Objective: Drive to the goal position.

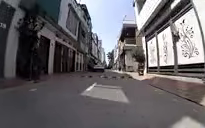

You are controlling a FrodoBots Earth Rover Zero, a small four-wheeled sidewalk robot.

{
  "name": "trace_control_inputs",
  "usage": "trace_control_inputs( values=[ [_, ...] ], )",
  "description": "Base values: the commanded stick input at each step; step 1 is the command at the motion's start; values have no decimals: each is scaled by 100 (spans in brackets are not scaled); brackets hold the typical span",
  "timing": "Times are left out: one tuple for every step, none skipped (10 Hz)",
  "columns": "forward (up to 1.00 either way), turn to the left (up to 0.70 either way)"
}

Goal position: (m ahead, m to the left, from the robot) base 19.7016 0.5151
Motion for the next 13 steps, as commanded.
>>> trace_control_inputs(
  values=[
    [100, 1],
    [100, 1],
    [100, 1],
    [100, 1],
    [100, 1],
    [100, 1],
    [100, 1],
    [100, 1],
    [100, 1],
    [100, 1],
    [100, 1],
    [100, 1],
    [100, 1]
  ],
)
